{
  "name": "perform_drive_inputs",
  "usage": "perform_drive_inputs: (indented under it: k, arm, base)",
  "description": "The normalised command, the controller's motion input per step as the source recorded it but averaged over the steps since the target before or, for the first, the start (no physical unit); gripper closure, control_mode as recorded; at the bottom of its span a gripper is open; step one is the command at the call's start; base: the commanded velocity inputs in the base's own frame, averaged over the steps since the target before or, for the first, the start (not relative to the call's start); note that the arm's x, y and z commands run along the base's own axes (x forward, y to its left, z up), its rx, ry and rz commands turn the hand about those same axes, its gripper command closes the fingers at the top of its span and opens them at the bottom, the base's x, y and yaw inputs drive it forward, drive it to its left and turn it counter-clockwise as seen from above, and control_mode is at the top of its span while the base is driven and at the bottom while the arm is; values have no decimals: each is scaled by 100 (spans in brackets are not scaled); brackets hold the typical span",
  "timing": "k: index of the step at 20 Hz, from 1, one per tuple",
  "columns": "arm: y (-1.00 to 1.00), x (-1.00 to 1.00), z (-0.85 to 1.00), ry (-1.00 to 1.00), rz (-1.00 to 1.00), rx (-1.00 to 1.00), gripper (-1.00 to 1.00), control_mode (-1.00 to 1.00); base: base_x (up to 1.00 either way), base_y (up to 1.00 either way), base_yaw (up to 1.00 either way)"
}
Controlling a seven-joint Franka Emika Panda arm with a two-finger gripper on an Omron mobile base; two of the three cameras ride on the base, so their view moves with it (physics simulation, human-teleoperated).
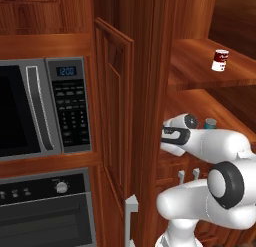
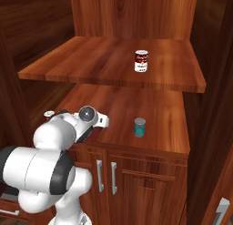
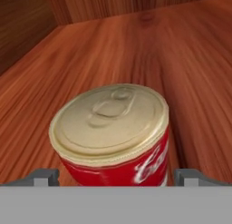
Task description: Stack two cans on top of the other two cans in the cabinet.
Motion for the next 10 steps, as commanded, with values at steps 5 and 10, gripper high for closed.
perform_drive_inputs:
  k: [5,10]
  arm:
    - [0,10,0,0,0,0,-100,-100]
    - [-1,-2,0,-2,0,0,100,-100]
  base:
    - [0,0,0]
    - [0,0,0]
